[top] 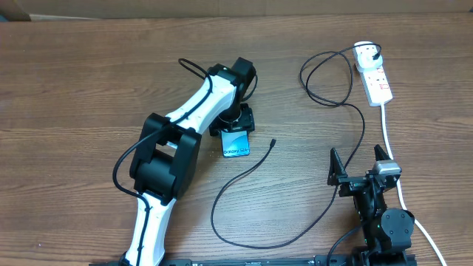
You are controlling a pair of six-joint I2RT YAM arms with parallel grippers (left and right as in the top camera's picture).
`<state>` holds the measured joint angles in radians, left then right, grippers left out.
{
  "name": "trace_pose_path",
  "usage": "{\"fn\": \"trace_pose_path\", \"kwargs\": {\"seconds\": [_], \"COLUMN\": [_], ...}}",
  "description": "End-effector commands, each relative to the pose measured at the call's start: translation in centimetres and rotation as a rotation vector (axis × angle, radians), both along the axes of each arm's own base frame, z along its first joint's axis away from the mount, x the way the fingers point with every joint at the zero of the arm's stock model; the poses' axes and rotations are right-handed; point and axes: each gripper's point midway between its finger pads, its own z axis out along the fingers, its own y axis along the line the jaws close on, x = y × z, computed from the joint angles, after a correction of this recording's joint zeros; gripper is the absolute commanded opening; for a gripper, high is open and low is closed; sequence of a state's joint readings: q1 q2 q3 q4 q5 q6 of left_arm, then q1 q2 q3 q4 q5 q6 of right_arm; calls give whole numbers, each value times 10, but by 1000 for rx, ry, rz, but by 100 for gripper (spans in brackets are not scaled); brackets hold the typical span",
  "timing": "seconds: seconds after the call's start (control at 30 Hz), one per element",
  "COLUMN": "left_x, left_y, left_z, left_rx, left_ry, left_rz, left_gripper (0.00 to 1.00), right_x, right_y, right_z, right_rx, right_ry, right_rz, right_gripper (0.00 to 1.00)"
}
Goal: Plug charger to phone and switch on socket
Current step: 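Lift the phone with the left gripper and tilt it upright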
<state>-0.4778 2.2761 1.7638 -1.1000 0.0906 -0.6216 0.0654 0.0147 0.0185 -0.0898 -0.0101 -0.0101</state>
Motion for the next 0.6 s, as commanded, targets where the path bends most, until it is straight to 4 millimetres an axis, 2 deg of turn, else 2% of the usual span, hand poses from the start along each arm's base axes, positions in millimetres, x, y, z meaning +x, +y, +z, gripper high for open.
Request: {"fn": "trace_pose_path", "kwargs": {"seconds": [0.0,0.23,0.57], "left_x": [-8,-2,4], "left_y": [7,12,-37], "left_z": [-22,0,48], "left_rx": [-9,-15,-351], "left_ry": [79,81,84], "left_rz": [3,16,-96], "left_gripper": [74,74,73], "right_x": [0,0,0], "right_y": [-2,-2,-2], "right_z": [-1,-1,-1], "right_rx": [7,7,7], "right_ry": [-7,-7,-7], "right_rz": [-12,-12,-12], "right_gripper": [100,100,100]}}
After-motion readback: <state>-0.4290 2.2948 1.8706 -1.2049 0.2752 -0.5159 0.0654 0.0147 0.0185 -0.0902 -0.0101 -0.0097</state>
